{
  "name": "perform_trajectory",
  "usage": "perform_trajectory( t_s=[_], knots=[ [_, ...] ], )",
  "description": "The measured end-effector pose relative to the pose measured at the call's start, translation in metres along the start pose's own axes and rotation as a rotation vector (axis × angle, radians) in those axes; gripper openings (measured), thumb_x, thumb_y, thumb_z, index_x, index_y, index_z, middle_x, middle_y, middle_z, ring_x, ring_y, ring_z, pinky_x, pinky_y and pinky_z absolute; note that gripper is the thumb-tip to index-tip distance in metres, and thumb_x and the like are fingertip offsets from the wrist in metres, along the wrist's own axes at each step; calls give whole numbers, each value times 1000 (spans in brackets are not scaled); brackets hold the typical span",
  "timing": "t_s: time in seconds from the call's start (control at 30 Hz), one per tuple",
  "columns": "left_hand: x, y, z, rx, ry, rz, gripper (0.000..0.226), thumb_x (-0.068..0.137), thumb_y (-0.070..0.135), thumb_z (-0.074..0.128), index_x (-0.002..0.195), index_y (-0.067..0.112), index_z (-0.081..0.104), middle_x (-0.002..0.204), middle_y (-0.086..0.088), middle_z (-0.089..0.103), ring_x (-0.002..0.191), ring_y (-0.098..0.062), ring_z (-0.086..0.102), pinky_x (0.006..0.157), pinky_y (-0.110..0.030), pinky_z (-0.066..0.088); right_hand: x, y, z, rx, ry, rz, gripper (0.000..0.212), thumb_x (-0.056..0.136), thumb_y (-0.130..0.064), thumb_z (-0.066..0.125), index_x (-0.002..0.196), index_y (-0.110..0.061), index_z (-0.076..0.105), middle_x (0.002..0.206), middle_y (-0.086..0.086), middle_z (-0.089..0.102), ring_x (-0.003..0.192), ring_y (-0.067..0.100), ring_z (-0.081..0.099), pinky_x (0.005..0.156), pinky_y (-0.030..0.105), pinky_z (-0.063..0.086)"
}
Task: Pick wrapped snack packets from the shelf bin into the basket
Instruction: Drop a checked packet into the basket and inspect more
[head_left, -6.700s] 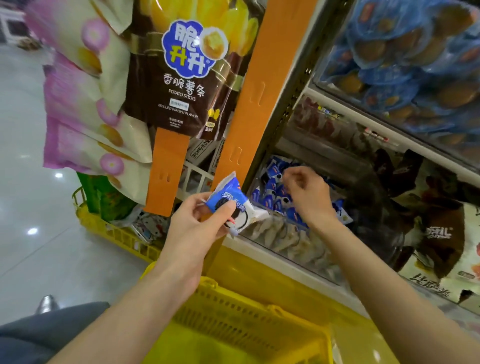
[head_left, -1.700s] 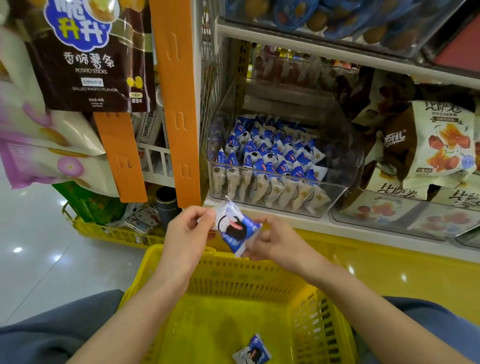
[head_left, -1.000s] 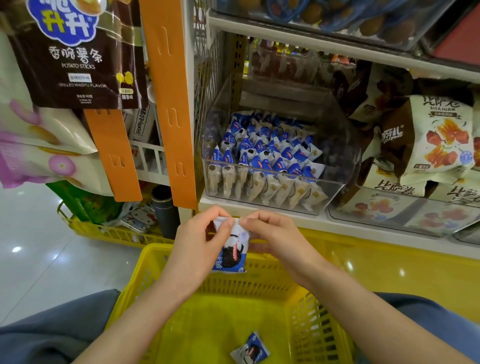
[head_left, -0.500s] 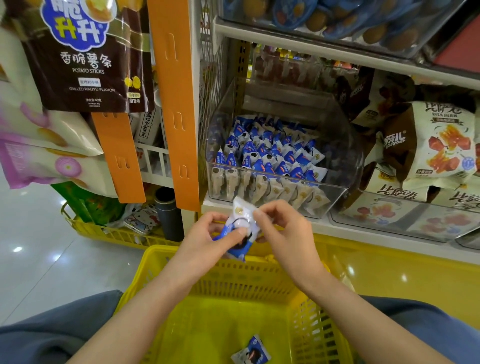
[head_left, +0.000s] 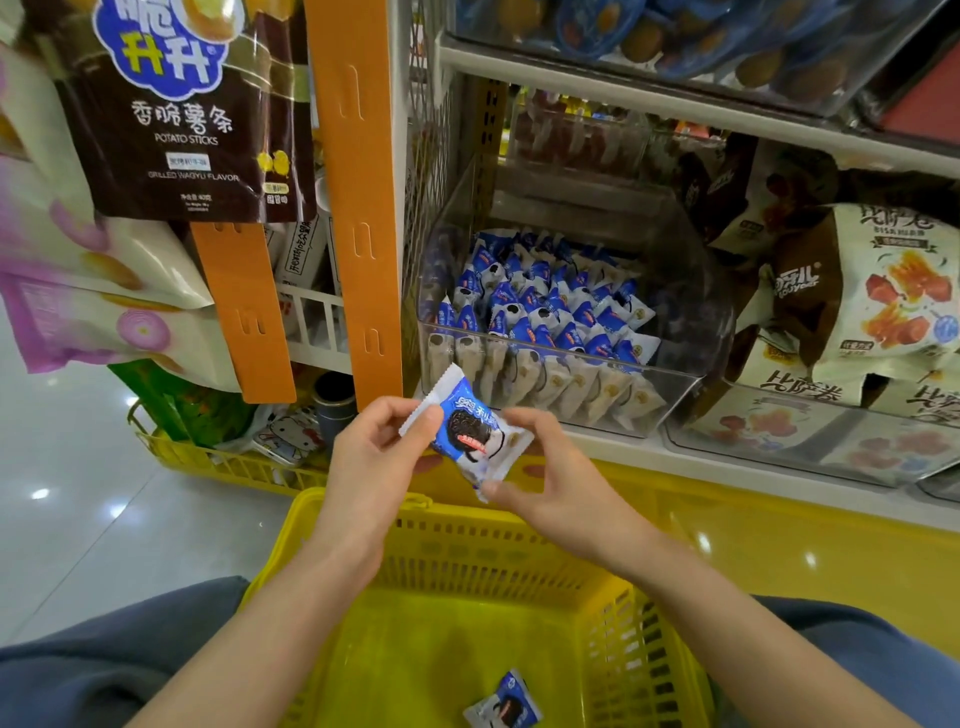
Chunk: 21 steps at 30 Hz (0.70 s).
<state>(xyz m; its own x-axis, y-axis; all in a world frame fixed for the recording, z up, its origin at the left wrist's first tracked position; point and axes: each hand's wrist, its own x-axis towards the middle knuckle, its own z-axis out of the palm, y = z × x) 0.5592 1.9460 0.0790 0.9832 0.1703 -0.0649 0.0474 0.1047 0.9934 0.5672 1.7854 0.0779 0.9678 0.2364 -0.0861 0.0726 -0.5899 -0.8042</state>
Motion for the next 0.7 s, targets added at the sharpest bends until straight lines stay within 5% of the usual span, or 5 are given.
perform_trajectory(
  t_s=[0.07, 0.2, 0.3, 0.53, 0.7],
  knots=[
    [0, -1, -1, 54, -12, 23, 14, 90, 19, 57, 89, 6, 62, 85, -8, 69, 80, -16, 68, 68, -26, 56, -2, -3, -1, 49, 25, -51, 59, 83, -27, 67, 133, -23, 36, 128, -9, 48, 117, 4, 46, 95, 16, 40],
    [-3, -4, 3, 223, -125, 88, 10, 90, 20, 57, 83, 13, 61, 80, -6, 66, 77, -14, 67, 63, -23, 54, -4, -9, 1, 125, 57, -128, 21, 89, -22, 60, 108, -14, 59, 104, 0, 67, 98, 11, 62, 89, 37, 50],
    [-6, -8, 7, 252, -176, 79, 10, 90, 20, 56, 81, 16, 60, 78, 0, 64, 75, -8, 67, 60, -16, 51, -6, -8, 4, 90, 114, -153, 14, 90, -24, 59, 94, -12, 64, 88, 4, 69, 85, 17, 64, 78, 43, 51],
    [-3, -9, 10, 210, -194, -6, 14, 91, 18, 54, 79, 12, 61, 81, -7, 65, 70, -4, 66, 56, -14, 49, -10, -2, 4, -371, 294, -459, 18, 88, -29, 59, 95, -14, 65, 90, -4, 65, 82, 11, 60, 68, 28, 52],
    [-4, -7, 11, 115, -225, -68, 20, 89, 30, 57, 95, 12, 60, 92, -9, 65, 83, -10, 66, 61, -13, 49, -5, -3, 4, 25, 330, -262, 6, 87, -21, 63, 89, -17, 67, 79, -8, 66, 75, 5, 61, 65, 22, 51]
  ],
)
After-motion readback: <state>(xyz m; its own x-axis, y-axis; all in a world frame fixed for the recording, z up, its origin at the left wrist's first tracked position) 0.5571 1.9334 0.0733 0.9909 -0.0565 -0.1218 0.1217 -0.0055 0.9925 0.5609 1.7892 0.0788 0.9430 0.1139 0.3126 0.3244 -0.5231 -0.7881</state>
